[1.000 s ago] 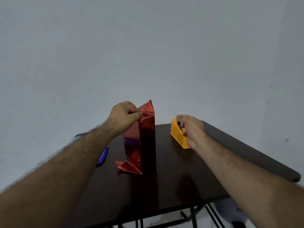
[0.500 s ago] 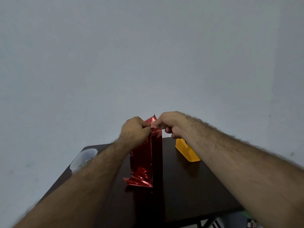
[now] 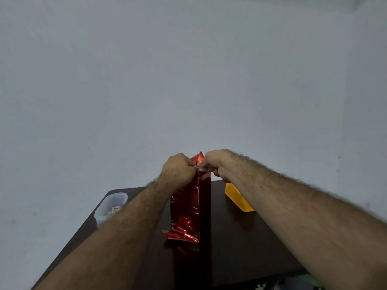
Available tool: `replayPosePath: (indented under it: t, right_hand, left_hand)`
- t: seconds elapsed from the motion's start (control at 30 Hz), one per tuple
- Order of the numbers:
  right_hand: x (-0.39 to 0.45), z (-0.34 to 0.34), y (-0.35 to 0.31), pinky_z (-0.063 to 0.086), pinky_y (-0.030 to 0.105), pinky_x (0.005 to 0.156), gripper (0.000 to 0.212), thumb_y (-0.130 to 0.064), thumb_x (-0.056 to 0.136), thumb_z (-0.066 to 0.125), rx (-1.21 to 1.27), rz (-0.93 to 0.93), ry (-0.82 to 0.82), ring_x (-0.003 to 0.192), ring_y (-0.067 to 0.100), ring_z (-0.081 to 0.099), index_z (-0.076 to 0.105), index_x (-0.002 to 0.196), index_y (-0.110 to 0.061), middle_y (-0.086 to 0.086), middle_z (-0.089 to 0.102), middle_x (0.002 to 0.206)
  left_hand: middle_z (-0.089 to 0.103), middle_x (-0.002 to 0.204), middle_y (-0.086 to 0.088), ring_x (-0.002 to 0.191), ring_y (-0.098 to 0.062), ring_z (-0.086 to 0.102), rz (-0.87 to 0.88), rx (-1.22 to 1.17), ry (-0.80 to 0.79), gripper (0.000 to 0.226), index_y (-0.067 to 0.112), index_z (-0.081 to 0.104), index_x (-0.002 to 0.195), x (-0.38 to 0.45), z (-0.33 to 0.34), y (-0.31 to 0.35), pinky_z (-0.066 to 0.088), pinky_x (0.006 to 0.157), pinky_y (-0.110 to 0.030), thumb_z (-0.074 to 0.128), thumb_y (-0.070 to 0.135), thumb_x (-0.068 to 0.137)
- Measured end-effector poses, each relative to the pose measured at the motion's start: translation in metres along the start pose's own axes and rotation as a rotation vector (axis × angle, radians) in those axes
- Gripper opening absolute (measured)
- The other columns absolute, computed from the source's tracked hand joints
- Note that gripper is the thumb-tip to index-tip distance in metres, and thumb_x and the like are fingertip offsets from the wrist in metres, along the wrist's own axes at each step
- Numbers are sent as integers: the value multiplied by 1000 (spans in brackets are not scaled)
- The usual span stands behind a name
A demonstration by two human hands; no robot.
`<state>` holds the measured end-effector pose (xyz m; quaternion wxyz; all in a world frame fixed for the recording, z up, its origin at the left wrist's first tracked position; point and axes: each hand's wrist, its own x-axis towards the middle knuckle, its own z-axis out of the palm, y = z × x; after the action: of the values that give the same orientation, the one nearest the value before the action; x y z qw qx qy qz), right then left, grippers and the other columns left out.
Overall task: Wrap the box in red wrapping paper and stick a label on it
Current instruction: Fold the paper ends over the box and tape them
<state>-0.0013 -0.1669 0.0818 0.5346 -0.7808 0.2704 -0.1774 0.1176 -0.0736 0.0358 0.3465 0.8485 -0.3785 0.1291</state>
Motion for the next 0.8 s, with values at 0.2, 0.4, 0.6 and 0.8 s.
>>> replayPosePath:
  t: [0.2,0.4,0.6,0.8]
  right_hand:
    - [5,2,-8,43,9,46,29,9,96,63,-223,-1,44,46,7,58,59,70,-4,0,62,46]
    - [23,7,-13,59,21,88,17,0,85,75,-342,24,96,79,15,75,66,72,-6,5,73,78]
    - [22,-1,-20,40,13,40,23,-9,93,75,-545,40,40,34,4,52,58,77,-8,1,61,74]
    - [23,-15,-3,38,41,117,86,-58,95,69,-673,39,-29,149,33,43,40,159,-8,15,41,164]
  left_hand:
    - [49,39,13,58,-16,52,8,-22,3,52,33,62,42,4,4,-2,38,58,-25,68,21,93]
    - [53,53,4,62,-23,55,24,-4,22,38,19,60,52,6,9,-1,39,58,-26,66,22,89]
    - [59,55,5,61,-21,58,48,7,2,28,19,74,64,7,9,-2,44,60,-27,67,23,91]
    - [49,50,8,55,-14,49,52,28,37,50,21,53,46,7,8,-5,33,55,-26,65,20,95]
